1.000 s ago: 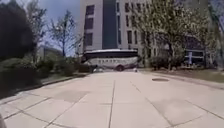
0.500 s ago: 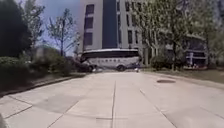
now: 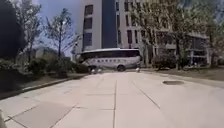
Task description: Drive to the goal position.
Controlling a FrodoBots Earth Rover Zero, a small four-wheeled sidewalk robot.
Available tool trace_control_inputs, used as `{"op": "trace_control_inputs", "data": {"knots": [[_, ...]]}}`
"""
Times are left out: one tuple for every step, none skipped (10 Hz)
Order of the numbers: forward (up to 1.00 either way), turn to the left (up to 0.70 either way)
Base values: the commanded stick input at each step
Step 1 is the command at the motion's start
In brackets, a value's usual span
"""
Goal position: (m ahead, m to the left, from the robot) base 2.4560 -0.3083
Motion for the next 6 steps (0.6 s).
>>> {"op": "trace_control_inputs", "data": {"knots": [[1.0,0.0],[1.0,0.0],[0.95,0.0],[0.78,0.0],[0.61,0.0],[0.45,0.0]]}}
